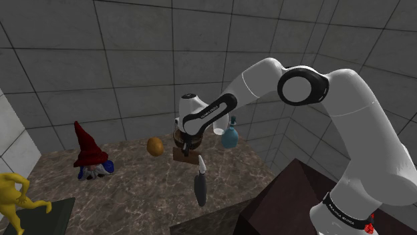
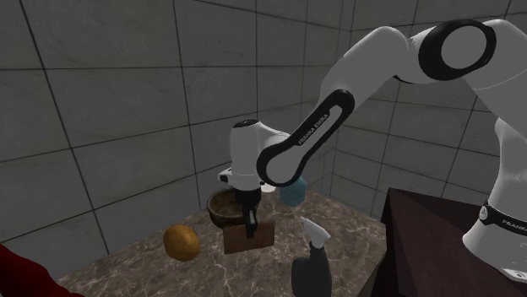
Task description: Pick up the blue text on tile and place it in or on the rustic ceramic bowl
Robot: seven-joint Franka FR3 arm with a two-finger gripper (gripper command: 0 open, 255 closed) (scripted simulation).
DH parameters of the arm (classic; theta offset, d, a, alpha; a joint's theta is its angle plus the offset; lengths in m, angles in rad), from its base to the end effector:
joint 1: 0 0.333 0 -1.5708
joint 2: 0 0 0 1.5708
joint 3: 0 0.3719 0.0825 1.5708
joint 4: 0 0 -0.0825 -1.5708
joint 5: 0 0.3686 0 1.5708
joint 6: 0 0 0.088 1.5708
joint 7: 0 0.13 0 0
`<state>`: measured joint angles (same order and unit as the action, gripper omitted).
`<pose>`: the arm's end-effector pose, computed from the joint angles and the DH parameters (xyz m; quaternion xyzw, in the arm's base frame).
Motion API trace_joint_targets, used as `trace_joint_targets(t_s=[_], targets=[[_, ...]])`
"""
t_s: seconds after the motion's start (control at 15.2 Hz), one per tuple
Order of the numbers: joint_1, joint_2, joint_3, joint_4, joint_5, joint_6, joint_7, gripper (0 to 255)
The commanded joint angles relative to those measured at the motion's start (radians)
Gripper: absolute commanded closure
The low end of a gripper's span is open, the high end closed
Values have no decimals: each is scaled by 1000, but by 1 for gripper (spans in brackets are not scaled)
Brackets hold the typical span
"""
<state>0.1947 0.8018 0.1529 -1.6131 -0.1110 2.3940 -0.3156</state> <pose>0.6810 0.2261 0.1848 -0.9393 -0.3427 0.0051 0.0174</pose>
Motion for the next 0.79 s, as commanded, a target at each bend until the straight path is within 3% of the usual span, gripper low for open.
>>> trace_joint_targets(t_s=[0.0,0.73], targets=[[-1,-19,3,-3,2,-16,-1,255],[-11,-122,16,-17,16,-105,-6,255]])
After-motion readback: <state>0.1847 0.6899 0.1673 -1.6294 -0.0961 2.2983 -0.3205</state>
